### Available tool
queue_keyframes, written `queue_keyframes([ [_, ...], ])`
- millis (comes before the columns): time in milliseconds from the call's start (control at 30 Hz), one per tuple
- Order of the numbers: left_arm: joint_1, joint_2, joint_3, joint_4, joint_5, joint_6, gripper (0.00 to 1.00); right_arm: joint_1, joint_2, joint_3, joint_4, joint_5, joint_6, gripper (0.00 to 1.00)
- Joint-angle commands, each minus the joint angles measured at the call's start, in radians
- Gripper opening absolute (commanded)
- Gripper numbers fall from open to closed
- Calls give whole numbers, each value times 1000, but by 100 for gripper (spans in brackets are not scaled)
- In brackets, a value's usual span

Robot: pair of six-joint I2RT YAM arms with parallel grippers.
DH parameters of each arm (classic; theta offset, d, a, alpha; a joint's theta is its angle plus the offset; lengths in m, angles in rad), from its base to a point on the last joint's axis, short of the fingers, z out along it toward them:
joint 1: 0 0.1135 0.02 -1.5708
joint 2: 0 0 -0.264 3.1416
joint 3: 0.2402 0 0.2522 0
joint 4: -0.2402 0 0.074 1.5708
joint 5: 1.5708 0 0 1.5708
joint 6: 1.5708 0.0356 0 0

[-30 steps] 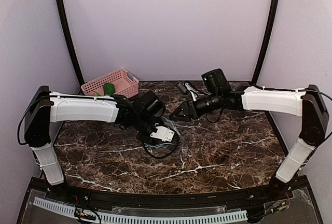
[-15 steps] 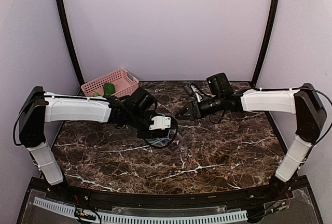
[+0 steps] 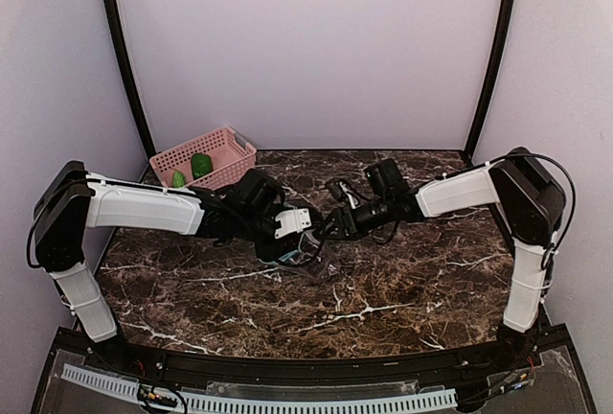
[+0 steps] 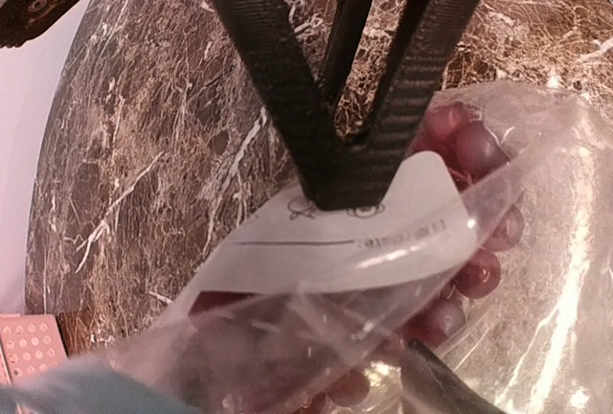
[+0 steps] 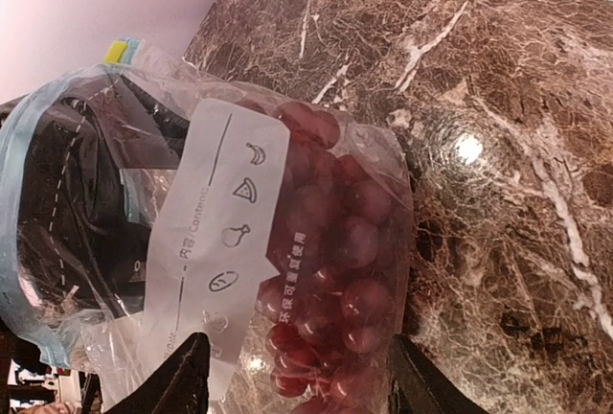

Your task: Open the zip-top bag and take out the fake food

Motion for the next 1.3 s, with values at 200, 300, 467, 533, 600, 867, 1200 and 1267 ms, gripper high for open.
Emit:
queue_keyframes([
  [200, 14, 22, -27, 60, -86, -69, 71, 32, 105, 70, 111, -88, 54, 60],
  [300, 14, 41, -34, 83, -92, -80, 74, 35, 127, 69, 136, -98, 70, 53],
  [467, 17, 62, -46, 110, -67, -86, 73, 36, 139, 71, 158, -109, 81, 32],
  [533, 17, 73, -45, 112, -56, -87, 71, 37, 144, 76, 159, -114, 82, 24],
  [600, 18, 80, -43, 113, -48, -88, 66, 37, 148, 76, 162, -115, 82, 14],
  [867, 22, 73, -30, 87, -19, -75, 33, 38, 110, 42, 175, -99, 77, 0],
  [1200, 21, -105, -87, 79, 130, -50, 6, 24, 78, 8, 193, -60, 96, 0],
  [1267, 20, -139, -102, 79, 156, -43, 4, 19, 73, -1, 202, -55, 104, 0],
])
